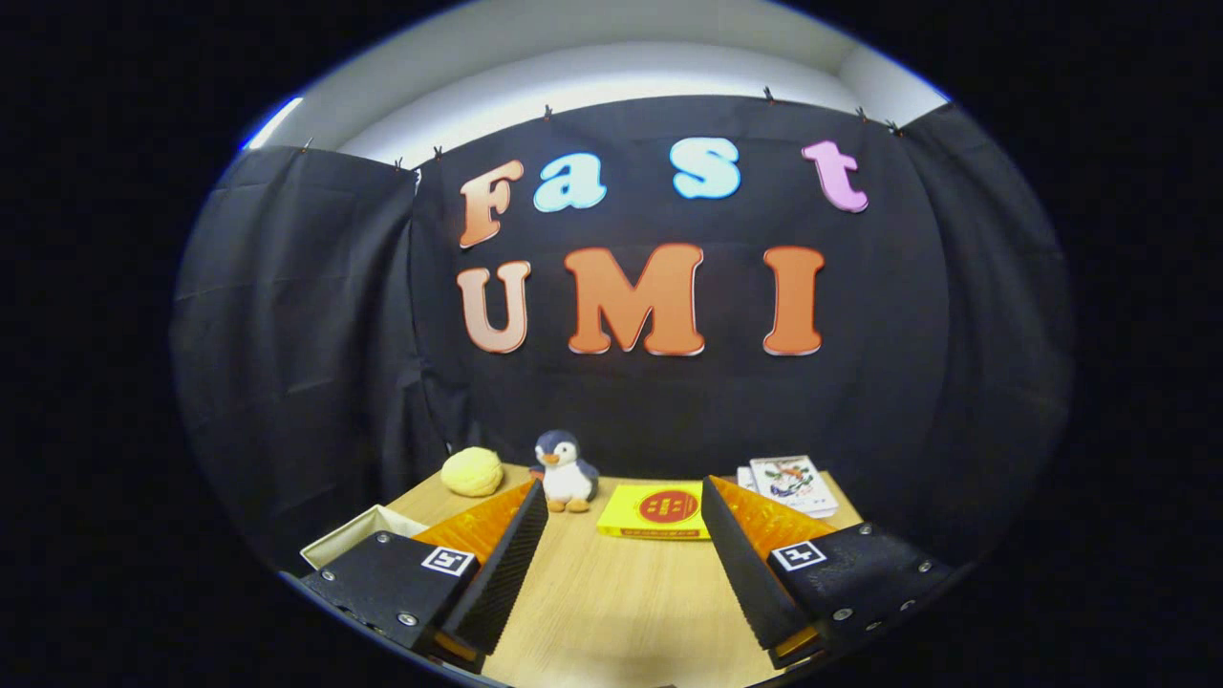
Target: Open the storage box then place both shoes into the box .Put the left shoe in first, then the right shoe, with the right side of both shoes facing outward in a uniform manner.
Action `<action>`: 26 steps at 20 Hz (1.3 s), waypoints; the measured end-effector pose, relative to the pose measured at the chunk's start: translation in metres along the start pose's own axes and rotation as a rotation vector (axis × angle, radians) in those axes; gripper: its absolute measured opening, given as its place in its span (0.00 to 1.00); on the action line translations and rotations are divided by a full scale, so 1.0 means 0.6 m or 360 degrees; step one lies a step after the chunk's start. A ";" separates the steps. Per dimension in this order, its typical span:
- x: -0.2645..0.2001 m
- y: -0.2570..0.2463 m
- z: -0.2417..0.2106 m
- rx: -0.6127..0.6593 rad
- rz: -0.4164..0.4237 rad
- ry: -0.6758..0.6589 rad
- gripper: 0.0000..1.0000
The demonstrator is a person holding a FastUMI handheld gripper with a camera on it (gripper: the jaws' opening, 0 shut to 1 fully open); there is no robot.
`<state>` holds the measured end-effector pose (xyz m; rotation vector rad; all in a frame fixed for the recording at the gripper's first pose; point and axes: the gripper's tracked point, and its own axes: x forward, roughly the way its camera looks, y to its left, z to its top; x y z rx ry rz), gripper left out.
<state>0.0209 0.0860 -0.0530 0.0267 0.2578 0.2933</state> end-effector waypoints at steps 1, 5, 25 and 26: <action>-0.006 -0.012 0.013 -0.0033 -0.0021 -0.0051 0.97; -0.023 -0.035 0.073 -0.0110 -0.0067 -0.0247 0.97; -0.057 -0.010 0.143 -0.0074 -0.0079 -0.0426 0.99; -0.057 -0.008 0.145 -0.0065 -0.0081 -0.0434 0.99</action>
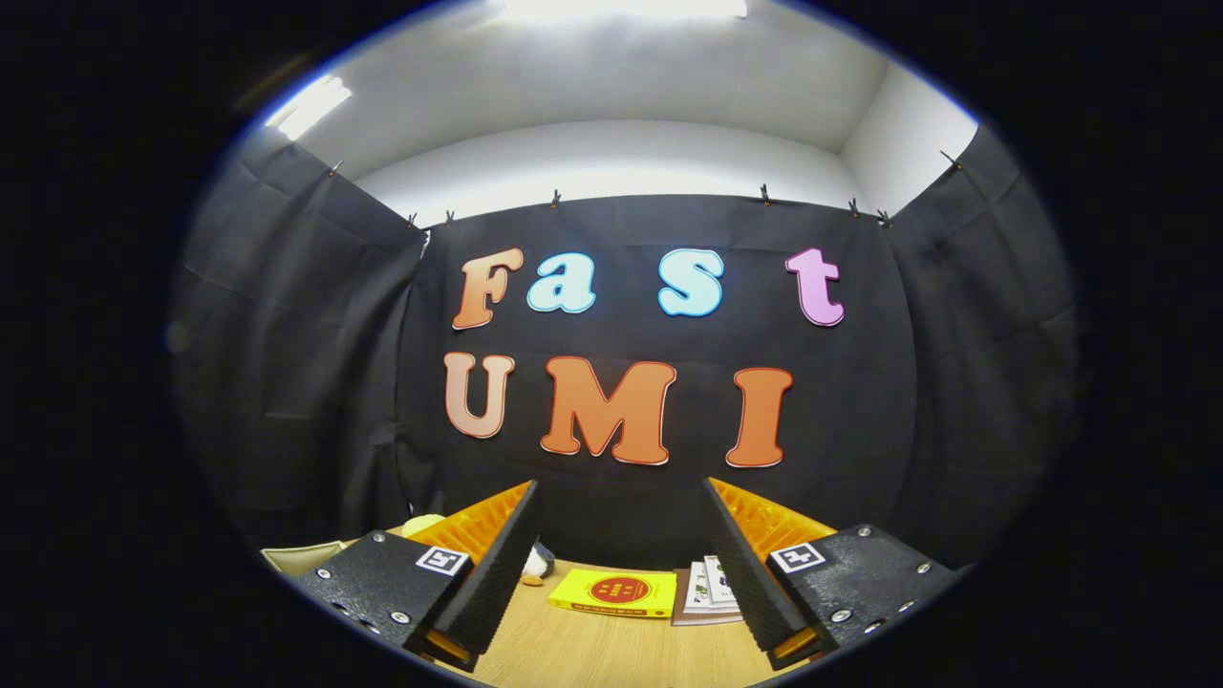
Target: Open the storage box then place both shoes into the box .Put the left shoe in first, then the right shoe, with the right side of both shoes facing outward in a uniform manner.
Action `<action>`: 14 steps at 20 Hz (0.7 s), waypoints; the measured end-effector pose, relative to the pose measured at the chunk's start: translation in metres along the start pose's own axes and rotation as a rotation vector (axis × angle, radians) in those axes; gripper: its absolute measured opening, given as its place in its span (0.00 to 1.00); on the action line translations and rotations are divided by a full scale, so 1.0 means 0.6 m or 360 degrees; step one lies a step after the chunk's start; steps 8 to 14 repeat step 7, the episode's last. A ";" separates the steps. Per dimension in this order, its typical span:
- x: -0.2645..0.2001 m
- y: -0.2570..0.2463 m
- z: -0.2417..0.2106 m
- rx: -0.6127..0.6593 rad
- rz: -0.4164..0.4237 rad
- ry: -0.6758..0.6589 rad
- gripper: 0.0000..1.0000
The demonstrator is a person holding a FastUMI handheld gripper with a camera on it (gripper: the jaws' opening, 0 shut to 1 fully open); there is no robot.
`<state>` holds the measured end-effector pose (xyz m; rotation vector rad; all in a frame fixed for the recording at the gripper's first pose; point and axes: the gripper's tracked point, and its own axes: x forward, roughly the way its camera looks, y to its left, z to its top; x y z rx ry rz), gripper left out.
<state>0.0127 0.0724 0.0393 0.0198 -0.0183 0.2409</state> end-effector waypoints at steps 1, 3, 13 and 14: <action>0.005 0.005 0.001 0.0006 -0.0003 -0.0003 0.99; 0.007 0.008 0.005 0.0010 -0.0008 -0.0012 0.99; 0.004 0.018 0.010 -0.0001 0.0013 -0.0012 0.99; 0.004 0.018 0.010 -0.0001 0.0013 -0.0012 0.99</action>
